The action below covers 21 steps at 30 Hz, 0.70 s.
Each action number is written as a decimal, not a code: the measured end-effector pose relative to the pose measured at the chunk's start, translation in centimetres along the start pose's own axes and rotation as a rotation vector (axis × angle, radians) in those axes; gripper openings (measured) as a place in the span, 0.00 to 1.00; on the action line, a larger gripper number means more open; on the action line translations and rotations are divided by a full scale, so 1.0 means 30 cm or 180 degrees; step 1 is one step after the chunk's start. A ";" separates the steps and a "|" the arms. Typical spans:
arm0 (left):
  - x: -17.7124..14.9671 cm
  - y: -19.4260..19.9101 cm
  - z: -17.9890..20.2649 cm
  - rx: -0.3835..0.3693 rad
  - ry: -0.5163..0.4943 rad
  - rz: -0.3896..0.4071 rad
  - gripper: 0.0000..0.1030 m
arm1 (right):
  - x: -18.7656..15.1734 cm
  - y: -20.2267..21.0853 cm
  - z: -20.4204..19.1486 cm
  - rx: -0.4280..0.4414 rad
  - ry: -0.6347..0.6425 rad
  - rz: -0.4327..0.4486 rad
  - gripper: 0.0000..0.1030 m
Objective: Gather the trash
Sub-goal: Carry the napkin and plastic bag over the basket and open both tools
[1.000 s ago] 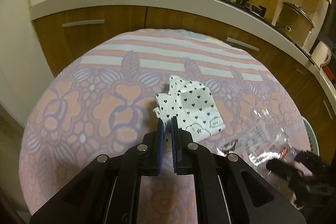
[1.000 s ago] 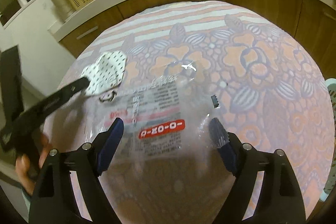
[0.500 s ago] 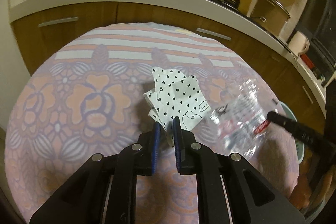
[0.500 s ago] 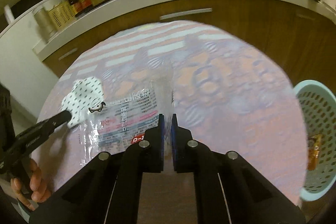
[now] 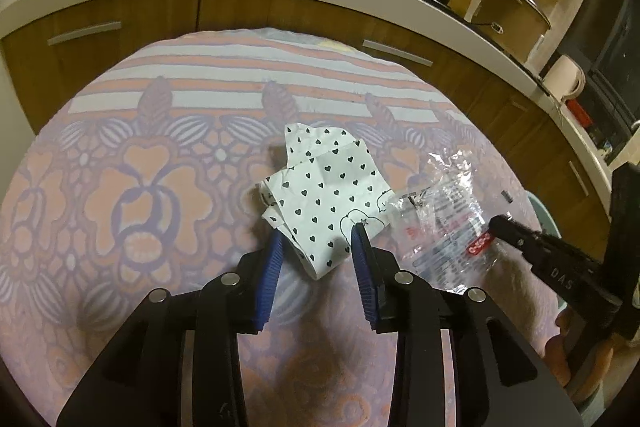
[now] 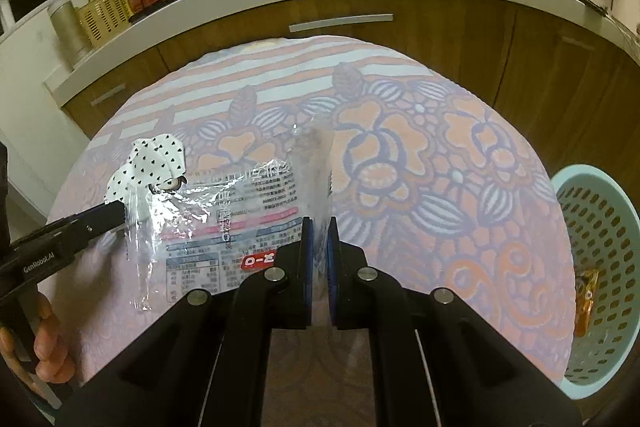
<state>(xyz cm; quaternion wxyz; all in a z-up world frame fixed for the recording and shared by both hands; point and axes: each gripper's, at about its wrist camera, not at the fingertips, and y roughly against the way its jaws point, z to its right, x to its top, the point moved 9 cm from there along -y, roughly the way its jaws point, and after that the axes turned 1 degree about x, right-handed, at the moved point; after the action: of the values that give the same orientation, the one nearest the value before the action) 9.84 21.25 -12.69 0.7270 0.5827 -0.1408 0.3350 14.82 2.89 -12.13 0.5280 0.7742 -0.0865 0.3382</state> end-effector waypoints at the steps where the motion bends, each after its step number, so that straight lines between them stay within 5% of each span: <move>1: -0.001 0.002 -0.005 0.0003 0.0029 0.0004 0.25 | -0.002 -0.010 0.001 0.0013 -0.0017 -0.0039 0.07; 4: -0.001 0.000 -0.023 0.0028 0.0123 0.0002 0.07 | 0.005 -0.010 0.004 0.0044 -0.0052 -0.0011 0.07; 7: 0.007 0.013 -0.017 0.0014 0.0125 0.0086 0.02 | 0.015 0.011 0.009 0.0032 -0.0053 0.0084 0.04; 21: 0.098 0.176 0.257 -0.0409 -0.0173 0.0685 0.00 | 0.103 0.304 0.170 -0.0128 -0.0175 0.0648 0.02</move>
<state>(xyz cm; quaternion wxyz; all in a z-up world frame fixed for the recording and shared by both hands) 10.00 15.46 -4.78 0.7186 0.5252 -0.2433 0.3854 14.88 -4.77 -4.41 0.5038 0.7596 -0.1860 0.3669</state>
